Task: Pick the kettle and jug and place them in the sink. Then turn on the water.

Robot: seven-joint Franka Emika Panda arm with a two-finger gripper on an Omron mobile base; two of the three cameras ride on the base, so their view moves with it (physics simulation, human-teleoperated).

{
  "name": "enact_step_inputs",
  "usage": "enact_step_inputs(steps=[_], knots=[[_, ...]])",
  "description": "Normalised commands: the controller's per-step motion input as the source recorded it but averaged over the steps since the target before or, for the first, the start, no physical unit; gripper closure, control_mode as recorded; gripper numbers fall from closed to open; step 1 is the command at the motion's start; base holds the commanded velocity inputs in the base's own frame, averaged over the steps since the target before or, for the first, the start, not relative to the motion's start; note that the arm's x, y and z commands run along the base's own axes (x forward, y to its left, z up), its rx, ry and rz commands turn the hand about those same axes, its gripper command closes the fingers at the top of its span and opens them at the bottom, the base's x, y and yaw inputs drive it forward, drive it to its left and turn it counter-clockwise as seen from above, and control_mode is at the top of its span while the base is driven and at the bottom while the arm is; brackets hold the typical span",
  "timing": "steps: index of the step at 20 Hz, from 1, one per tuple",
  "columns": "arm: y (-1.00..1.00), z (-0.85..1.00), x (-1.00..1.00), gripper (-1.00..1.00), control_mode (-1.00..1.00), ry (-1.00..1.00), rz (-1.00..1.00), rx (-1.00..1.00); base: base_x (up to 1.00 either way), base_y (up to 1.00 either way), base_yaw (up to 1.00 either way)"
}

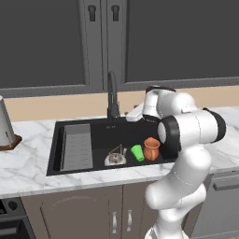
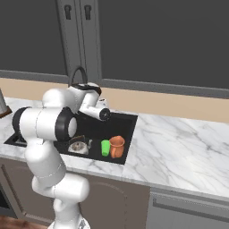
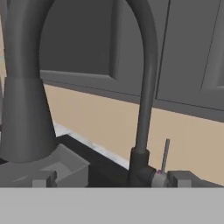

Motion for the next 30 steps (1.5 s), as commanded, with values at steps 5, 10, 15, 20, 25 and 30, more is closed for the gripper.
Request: enact_step_inputs(steps=[5,10,15,20,25,30], knots=[[0.12,-0.01,0.25,-1.00,-1.00,0.05,0.00,0.00,0.00,0.00,0.00],[0.02,-0.02,0.31,-1.00,-1.00,0.01,-0.08,0.00,0.00,0.00,0.00],[0.00,-0.33,0.18,-1.00,-1.00,0.00,-0.06,0.02,0.00,0.00,0.00],[0.00,-0.45,0.07,-1.00,-1.00,0.00,0.00,0.05,0.00,0.00,0.00],[0.00,-0.29,0.02,-1.00,-1.00,0.00,0.00,0.03,0.00,0.00,0.00],[0.00,-0.01,0.03,-1.00,-1.00,-0.01,0.00,0.01,0.00,0.00,0.00]])
